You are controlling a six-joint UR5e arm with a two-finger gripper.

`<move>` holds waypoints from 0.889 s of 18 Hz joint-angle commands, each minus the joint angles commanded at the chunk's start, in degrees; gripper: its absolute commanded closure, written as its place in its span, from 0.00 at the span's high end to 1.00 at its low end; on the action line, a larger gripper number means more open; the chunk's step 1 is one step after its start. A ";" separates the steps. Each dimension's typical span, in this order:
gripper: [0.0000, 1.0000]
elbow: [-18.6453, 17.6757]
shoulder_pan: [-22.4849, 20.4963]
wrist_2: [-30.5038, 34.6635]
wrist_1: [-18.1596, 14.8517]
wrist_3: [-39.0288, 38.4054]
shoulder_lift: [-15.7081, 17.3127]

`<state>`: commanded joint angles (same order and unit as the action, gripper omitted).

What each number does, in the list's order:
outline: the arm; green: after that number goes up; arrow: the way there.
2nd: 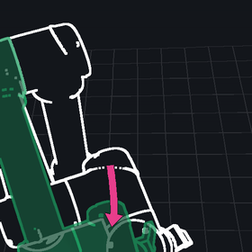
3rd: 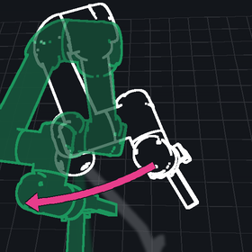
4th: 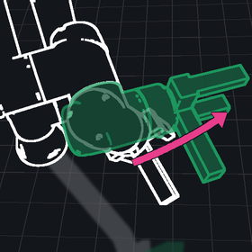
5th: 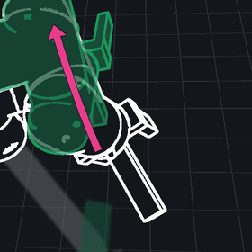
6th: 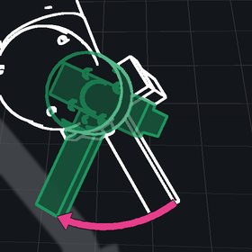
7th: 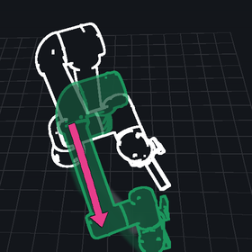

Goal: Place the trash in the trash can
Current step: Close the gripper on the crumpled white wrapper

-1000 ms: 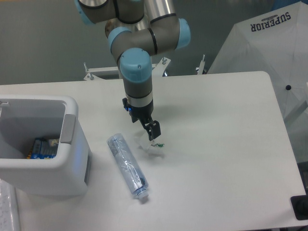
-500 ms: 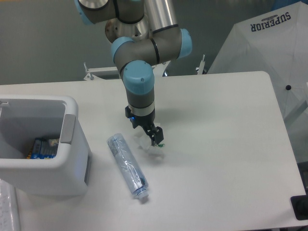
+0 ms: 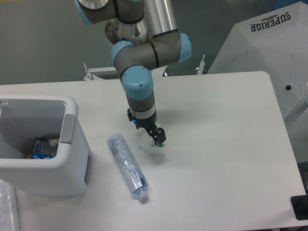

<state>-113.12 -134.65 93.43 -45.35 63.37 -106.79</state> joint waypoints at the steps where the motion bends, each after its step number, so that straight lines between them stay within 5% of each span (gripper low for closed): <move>1: 0.80 0.00 0.00 0.00 0.00 -0.35 0.09; 7: 0.60 0.26 0.09 0.09 0.00 -2.46 -0.17; 13: 0.17 0.61 0.70 -0.26 0.00 -5.01 0.00; 16: 0.14 1.05 0.70 -0.53 -0.09 -5.01 0.26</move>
<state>-112.06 -133.95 92.90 -45.44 58.36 -106.52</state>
